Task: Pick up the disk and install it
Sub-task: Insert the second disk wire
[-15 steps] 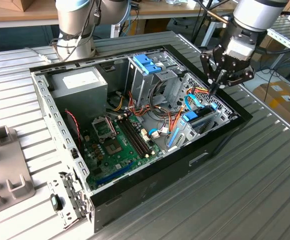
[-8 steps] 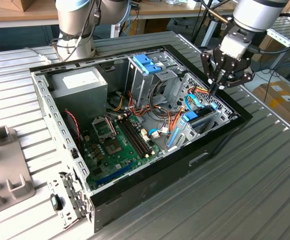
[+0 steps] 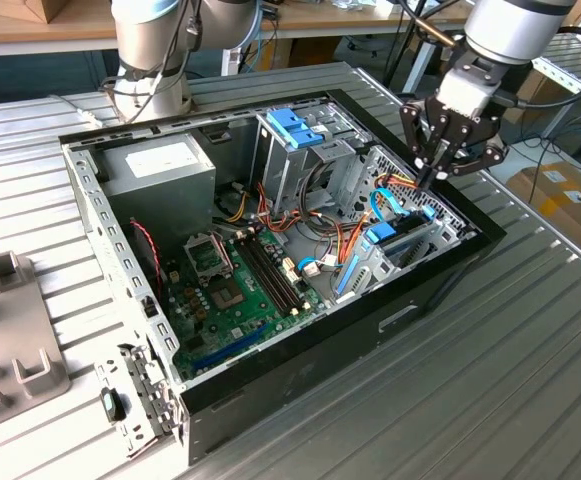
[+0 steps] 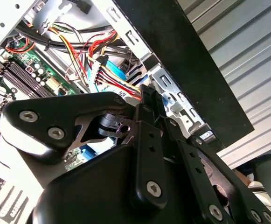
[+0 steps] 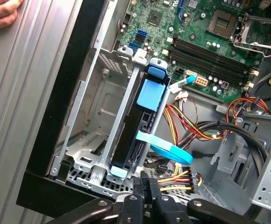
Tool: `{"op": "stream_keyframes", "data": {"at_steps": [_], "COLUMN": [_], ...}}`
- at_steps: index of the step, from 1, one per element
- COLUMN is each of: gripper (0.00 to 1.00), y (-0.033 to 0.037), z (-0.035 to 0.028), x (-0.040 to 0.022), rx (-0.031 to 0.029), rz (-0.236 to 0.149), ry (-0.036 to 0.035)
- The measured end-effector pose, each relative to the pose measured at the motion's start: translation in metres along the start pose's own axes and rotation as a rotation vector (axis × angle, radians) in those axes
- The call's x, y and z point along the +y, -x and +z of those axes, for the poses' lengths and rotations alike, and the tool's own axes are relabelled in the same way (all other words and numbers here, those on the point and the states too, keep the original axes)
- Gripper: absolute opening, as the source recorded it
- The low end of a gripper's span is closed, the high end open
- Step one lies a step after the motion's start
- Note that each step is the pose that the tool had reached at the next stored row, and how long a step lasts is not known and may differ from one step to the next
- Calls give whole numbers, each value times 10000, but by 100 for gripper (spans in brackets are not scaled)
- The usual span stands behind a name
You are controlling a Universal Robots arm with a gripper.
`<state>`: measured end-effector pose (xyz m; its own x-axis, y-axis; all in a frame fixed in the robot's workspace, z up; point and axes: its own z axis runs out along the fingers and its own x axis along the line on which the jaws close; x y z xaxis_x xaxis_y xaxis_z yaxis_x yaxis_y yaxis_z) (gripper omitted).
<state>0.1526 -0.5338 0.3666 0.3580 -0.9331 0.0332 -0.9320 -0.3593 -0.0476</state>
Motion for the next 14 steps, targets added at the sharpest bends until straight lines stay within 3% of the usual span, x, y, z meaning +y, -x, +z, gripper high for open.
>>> {"op": "stream_keyframes", "data": {"at_steps": [14], "gripper": [16], "y": [8], "z": [-1], "x": [21], "rx": [-1], "rz": [1], "ry": [0]}}
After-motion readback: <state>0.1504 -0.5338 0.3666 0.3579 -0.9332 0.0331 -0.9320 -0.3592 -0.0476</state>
